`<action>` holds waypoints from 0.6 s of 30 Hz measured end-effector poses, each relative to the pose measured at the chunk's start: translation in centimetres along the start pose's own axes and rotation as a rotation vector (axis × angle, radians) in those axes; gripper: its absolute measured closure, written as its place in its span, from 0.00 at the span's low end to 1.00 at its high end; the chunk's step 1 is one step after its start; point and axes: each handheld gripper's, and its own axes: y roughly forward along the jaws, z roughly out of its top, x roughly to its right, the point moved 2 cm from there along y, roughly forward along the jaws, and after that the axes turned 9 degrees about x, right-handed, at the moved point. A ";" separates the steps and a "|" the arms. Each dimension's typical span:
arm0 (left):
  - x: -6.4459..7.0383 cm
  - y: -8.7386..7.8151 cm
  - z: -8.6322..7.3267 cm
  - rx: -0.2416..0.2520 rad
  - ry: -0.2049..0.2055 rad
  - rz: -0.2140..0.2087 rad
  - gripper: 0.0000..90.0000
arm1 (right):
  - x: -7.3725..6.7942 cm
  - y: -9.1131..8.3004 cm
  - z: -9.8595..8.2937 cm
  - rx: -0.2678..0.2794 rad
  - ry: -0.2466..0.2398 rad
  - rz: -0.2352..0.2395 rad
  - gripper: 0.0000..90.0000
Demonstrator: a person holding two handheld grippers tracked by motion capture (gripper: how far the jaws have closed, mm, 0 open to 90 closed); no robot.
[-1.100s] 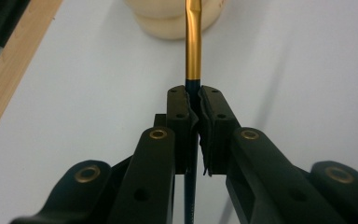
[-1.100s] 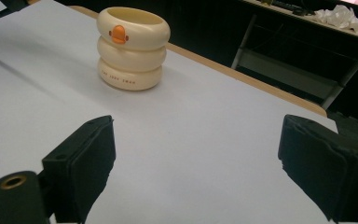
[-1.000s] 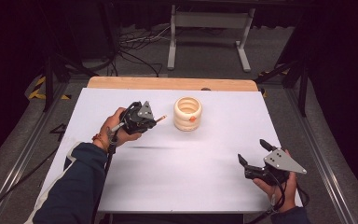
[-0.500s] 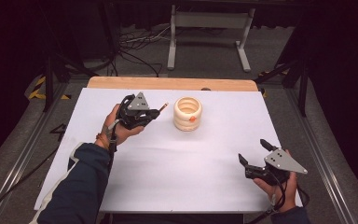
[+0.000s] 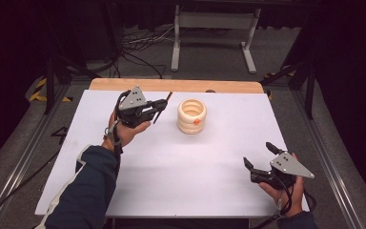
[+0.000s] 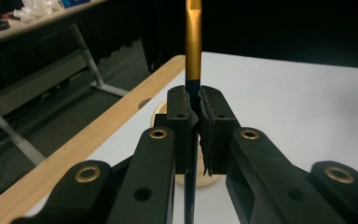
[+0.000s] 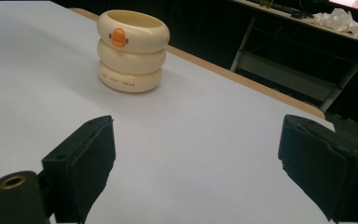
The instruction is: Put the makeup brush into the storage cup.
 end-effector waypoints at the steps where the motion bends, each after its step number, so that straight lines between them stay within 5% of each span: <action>1: 0.0 0.0 0.1 0.009 -0.008 0.001 0.92 | 0.0 0.0 0.0 -0.001 0.001 0.001 0.13; 18: 0.3 2.2 2.1 0.117 -0.071 -0.025 0.92 | 0.1 -0.1 0.0 -0.002 -0.002 0.004 0.13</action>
